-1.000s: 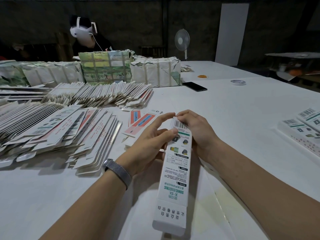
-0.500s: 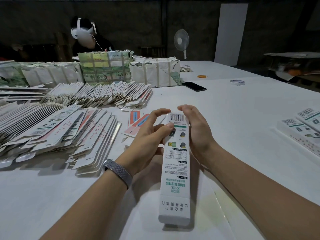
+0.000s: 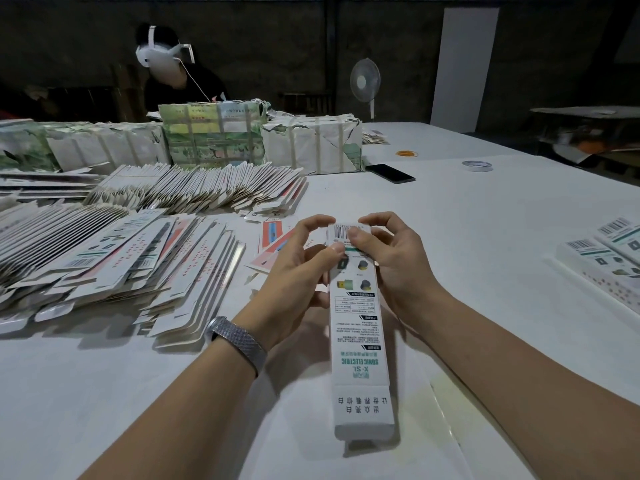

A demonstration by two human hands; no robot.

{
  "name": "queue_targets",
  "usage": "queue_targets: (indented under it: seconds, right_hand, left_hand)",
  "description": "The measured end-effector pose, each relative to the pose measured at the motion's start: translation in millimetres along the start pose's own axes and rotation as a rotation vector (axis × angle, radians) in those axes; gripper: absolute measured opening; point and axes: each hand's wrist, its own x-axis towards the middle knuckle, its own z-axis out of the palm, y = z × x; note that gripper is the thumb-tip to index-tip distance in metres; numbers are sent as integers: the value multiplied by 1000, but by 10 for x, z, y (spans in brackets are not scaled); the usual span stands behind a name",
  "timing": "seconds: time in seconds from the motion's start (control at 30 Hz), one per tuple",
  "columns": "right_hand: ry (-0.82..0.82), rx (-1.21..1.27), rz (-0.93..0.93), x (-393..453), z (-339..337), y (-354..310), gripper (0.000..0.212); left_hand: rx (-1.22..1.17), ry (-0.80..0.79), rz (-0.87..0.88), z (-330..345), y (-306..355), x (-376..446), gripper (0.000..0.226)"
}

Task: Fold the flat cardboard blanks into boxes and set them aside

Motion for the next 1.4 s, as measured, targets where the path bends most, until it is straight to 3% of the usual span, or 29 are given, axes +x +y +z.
queue_targets:
  seconds: [0.53,0.67,0.87,1.17,1.27,1.4]
  right_hand:
    - [-1,-13,14,12,-3,27,12]
    - [11,-137,-1,-5,25,47,10]
    - [72,-432,-69,-25,22,43,29]
    - [-185,-746,-75,-60,7,-126,79]
    - [-189,-833,-103,-36,-23,-215,79]
    - [-33,-886,-132,-12,-242,-454,68]
  left_hand:
    - [24,34,-32,-9,-10,16,24]
    - [20,71,-25,3,-31,30,23]
    - [51,195,45,-7,-32,63,25]
    - [38,262,65,31,10,58,38]
    - [8,226,72,28,16,56,42]
    - [0,204,73,78,27,56,41]
